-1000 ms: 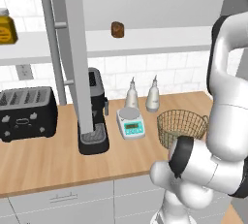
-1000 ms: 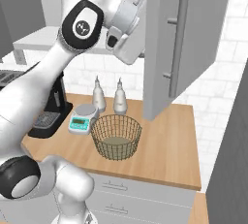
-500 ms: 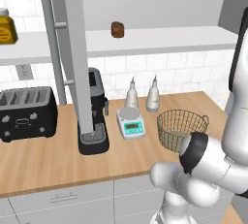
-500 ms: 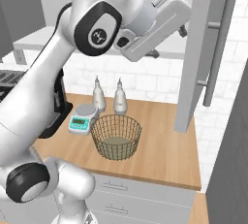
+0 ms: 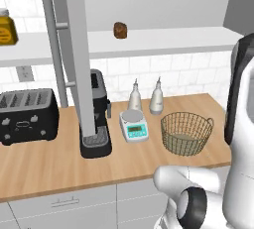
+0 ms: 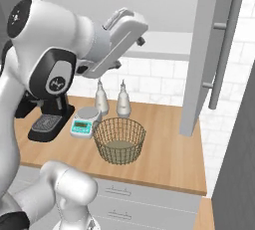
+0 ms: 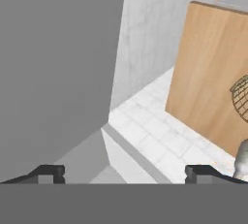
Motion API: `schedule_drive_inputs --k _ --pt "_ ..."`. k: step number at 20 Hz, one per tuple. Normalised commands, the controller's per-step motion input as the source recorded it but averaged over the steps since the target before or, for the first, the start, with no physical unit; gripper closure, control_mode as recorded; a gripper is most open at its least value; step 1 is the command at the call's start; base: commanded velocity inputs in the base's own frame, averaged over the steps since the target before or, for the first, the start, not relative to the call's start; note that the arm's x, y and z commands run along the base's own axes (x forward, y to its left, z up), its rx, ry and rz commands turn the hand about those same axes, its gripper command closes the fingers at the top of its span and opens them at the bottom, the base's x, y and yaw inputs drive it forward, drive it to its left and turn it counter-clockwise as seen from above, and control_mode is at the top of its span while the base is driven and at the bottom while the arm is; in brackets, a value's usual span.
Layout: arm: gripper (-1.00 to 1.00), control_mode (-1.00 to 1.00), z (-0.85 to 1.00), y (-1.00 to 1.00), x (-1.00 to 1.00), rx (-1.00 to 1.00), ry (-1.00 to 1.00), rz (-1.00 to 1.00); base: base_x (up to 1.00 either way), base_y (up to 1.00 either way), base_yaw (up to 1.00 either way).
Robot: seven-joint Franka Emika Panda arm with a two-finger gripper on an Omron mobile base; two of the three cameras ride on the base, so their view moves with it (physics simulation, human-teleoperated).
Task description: Open the cabinet, pick up the bread from the cabinet and place it in the basket. Then move the basket to the dining counter.
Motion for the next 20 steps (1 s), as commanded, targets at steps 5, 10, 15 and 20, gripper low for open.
schedule_drive_inputs --k 5,10,15,20 --pt "-1.00 -1.00 0.12 1.00 0.00 -0.39 0.19 0.26 0.00 0.00 0.00" --pt "-1.00 -1.00 0.25 0.89 -0.03 -0.49 0.32 0.44 0.00 0.00 0.00" --pt "-1.00 -1.00 0.00 0.52 -0.32 -0.57 0.34 0.61 0.00 0.00 0.00" --pt "-1.00 -1.00 -0.01 0.28 -0.18 -0.60 0.35 0.61 0.00 0.00 0.00"
